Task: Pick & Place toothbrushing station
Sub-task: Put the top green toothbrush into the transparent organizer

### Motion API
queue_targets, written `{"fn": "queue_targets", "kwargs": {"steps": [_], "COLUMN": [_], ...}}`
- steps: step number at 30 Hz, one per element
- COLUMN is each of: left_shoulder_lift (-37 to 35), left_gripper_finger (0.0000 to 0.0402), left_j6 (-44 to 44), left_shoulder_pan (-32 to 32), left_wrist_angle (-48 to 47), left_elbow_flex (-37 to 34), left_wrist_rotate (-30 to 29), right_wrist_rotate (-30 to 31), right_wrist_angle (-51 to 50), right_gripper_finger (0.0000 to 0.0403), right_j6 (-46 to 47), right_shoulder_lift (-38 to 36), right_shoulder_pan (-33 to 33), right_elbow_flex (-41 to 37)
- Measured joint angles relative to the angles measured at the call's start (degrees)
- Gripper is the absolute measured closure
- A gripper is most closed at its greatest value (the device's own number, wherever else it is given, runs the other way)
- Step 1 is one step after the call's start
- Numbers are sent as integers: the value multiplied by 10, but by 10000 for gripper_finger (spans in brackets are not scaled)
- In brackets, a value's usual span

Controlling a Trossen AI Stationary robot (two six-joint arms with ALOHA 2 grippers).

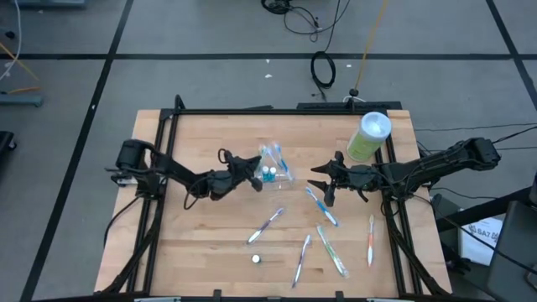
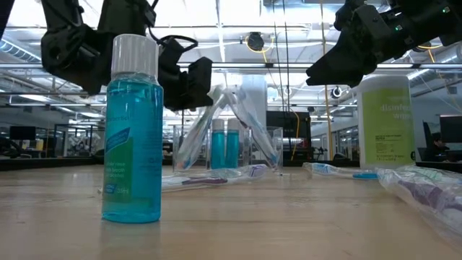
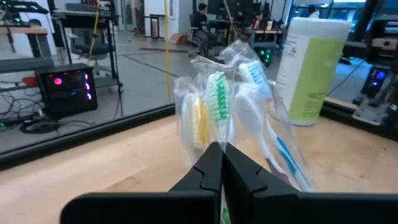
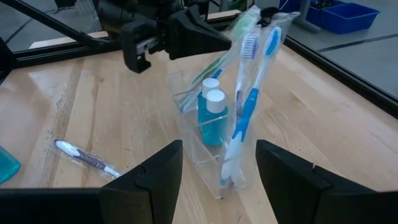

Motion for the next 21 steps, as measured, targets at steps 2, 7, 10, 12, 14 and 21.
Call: {"fn": "queue_targets", "kwargs": {"steps": [2,7,10,12,14,21], "left_shoulder_lift": [5,6,5,5,5,5], "left_gripper_finger": [399,387,391,396,399,367], "left_j6": [-1,-3,-4,-9,-15,-37], "left_shoulder_pan": [-6,-18,-18,-18,-18,-18], "left_wrist_angle": [2,0,-1,-7,-15,-18], "left_elbow_flex": [0,0,0,0,0,0], "left_wrist_rotate": [-2,-2,1,8,17,34], "right_wrist_rotate": [0,0,0,0,0,0], "right_wrist_angle": [0,-3,-3,-3,-2,-2], "right_gripper_finger": [206,206,206,206,206,206], "right_j6": [0,0,0,0,0,6], "right_shoulder_lift": [0,0,0,0,0,0], "right_shoulder_pan": [0,0,0,0,0,0], "right_elbow_flex": [0,0,0,0,0,0]}}
